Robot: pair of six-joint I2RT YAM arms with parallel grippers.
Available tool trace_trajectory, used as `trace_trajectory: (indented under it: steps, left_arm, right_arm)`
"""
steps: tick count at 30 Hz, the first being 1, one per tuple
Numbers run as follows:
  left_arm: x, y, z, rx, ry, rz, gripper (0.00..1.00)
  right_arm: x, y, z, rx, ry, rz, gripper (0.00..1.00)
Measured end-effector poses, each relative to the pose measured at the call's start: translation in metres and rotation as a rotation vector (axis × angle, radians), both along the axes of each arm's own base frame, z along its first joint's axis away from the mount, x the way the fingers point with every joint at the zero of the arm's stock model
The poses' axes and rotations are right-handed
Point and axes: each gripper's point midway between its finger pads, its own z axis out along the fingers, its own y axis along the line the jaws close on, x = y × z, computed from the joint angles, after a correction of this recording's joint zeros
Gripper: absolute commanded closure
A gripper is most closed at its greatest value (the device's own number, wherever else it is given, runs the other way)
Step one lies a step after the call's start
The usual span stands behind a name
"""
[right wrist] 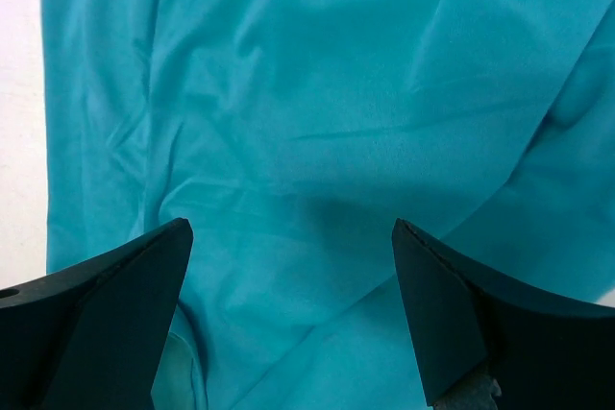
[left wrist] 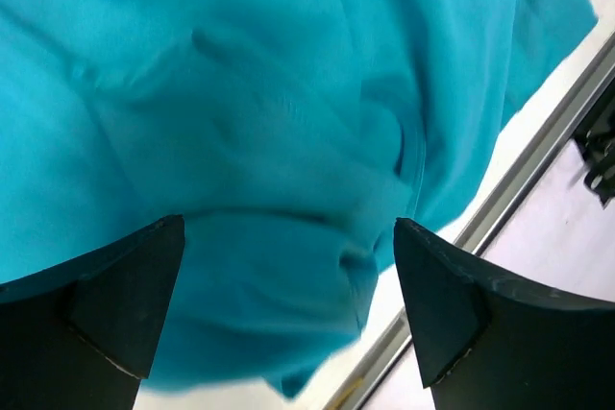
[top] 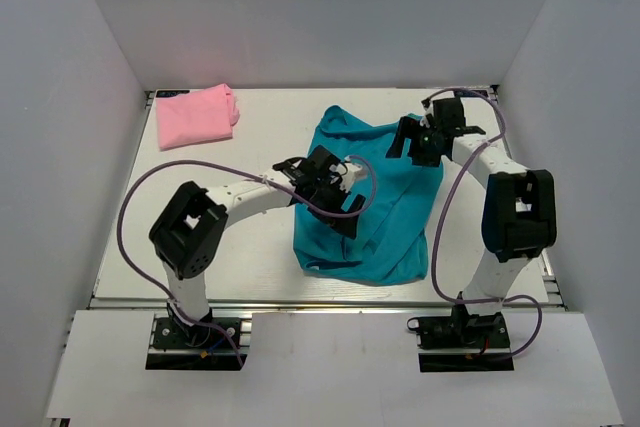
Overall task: Fold and stack the t-shirts
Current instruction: Flatten out the tshirt
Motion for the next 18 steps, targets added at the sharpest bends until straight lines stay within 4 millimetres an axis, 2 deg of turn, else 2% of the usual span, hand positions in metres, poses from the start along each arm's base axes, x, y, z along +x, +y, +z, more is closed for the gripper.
trace_trajectory:
  steps: [4, 5, 7, 13, 18]
  left_arm:
    - [-0.01, 0.013, 0.009, 0.026, -0.021, 0.013, 0.16]
    - [-0.011, 0.016, 0.011, 0.035, -0.032, 0.017, 0.23]
    - [-0.011, 0.016, 0.011, 0.048, -0.044, 0.027, 0.32]
    - [-0.011, 0.016, 0.006, 0.069, -0.049, 0.037, 0.32]
    - [-0.01, 0.014, 0.001, 0.077, -0.044, 0.029, 0.33]
  right_arm:
    - [-0.009, 0.001, -0.014, 0.008, 0.039, -0.003, 0.1]
    - [-0.011, 0.0, -0.017, 0.007, 0.045, -0.004, 0.1]
    - [-0.016, 0.0, -0.023, 0.006, 0.055, -0.006, 0.1]
    - [-0.043, -0.008, -0.037, -0.018, 0.091, -0.026, 0.1]
    - [-0.05, -0.013, -0.033, -0.032, 0.083, -0.045, 0.1]
